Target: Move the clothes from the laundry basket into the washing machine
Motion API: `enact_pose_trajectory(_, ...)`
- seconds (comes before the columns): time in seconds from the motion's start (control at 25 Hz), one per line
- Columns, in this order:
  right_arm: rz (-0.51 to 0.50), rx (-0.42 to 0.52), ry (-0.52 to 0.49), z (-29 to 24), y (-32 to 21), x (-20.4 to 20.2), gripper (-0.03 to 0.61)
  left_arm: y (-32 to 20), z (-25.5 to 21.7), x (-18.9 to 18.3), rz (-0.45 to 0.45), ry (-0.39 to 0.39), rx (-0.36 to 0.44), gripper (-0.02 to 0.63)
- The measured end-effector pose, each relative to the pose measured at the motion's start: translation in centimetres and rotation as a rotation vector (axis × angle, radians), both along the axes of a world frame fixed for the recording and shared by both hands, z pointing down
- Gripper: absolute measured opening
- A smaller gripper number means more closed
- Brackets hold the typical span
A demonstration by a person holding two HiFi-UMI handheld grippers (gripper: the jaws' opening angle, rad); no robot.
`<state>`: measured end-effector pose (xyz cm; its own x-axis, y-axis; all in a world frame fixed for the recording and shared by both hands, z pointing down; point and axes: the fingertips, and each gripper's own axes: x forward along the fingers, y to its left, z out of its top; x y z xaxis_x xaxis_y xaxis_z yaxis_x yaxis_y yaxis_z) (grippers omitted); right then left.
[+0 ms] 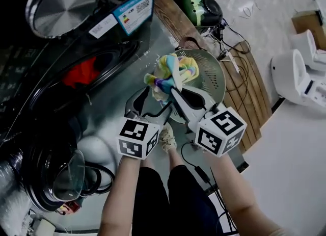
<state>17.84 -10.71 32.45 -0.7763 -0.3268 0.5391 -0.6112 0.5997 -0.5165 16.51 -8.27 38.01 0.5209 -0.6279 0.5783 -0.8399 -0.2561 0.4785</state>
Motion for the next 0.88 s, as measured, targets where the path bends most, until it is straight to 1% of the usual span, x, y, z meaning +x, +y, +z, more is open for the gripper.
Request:
enact_pose_trajectory(0.16,-0.079,0.027,-0.075,-4.2,2.2,-3.9,0.037,0.0,-2.2,-2.6,-0.078,0.002,0.057,0.351)
enact_pose_trajectory(0.36,-0.159,0.005,-0.158,-6.5,4.9,-7.5,0.037,1.2,-4.6,-6.4,-0.171,0.003,0.154,0.345)
enact_pose_trajectory(0.4,-0.184,-0.002,-0.164,-6.5,5.5,-8.3,0.037,1.7,-4.8,-7.0,-0.176,0.010,0.169,0.319)
enact_pose_trajectory(0.44,-0.210,-0.002,-0.164,-6.3,6.0,-9.0,0.037,2.2,-4.9,-7.4,-0.174,0.018,0.181,0.271)
enact_pose_trajectory(0.48,-0.235,0.003,-0.160,-6.1,6.5,-9.7,0.037,2.7,-5.0,-7.7,-0.166,0.022,0.188,0.200)
enact_pose_trajectory(0.52,-0.257,0.010,-0.153,-5.8,6.8,-10.4,0.038,3.2,-5.0,-7.9,-0.156,0.020,0.188,0.098)
enact_pose_trajectory(0.56,-0.272,0.016,-0.149,-5.5,7.0,-11.0,0.038,3.7,-4.9,-8.2,-0.148,0.012,0.183,0.043)
enact_pose_trajectory(0.64,-0.288,0.023,-0.149,-5.1,7.3,-12.1,0.038,4.6,-4.7,-9.1,-0.154,-0.008,0.177,0.033)
enact_pose_trajectory(0.76,-0.318,0.068,-0.127,-4.7,7.9,-13.6,0.045,5.8,-4.7,-11.6,-0.218,-0.019,0.183,0.029)
enact_pose_trajectory(0.8,-0.335,0.088,-0.115,-4.6,8.1,-13.9,0.061,6.2,-4.9,-12.5,-0.244,-0.017,0.188,0.029)
enact_pose_trajectory(0.88,-0.369,0.109,-0.096,-4.4,8.6,-14.1,0.143,7.2,-5.3,-14.3,-0.295,-0.006,0.204,0.029)
